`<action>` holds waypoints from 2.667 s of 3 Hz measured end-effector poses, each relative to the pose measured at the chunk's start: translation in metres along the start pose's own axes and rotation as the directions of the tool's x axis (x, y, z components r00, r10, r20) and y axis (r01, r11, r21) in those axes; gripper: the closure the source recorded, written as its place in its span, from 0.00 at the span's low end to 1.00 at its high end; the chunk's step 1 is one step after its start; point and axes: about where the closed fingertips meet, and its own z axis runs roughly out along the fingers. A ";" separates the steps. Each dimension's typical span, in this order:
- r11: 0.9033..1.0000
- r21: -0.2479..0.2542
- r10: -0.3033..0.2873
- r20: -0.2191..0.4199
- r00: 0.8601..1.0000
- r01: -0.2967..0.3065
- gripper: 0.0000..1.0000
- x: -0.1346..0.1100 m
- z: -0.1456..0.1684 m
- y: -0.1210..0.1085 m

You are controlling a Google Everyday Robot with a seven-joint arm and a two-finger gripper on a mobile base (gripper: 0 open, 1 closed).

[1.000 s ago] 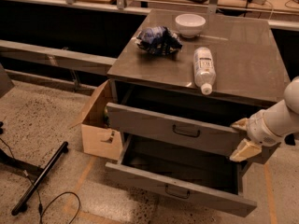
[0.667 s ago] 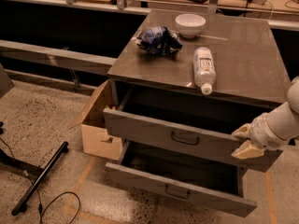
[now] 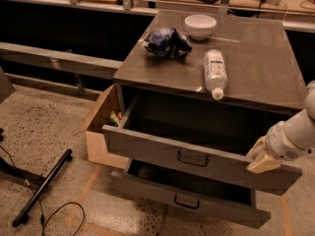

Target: Open top drawer

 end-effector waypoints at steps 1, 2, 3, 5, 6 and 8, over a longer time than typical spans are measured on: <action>1.000 0.000 0.000 0.000 1.000 0.000 0.62 0.000 0.000 0.000; 0.999 -0.029 0.016 -0.013 1.000 -0.016 0.39 -0.005 -0.018 0.017; 0.999 -0.029 0.029 -0.030 0.999 -0.030 0.15 -0.011 -0.040 0.026; 1.000 0.009 0.025 -0.038 0.999 -0.024 0.35 -0.020 -0.064 0.020; 0.999 0.035 0.020 -0.044 0.999 -0.018 0.59 -0.021 -0.069 0.014; 0.993 0.113 0.031 -0.040 0.999 -0.026 1.00 -0.010 -0.056 -0.016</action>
Offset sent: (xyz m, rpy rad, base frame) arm -0.0493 0.0045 0.0506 -0.0134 0.0923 -0.0181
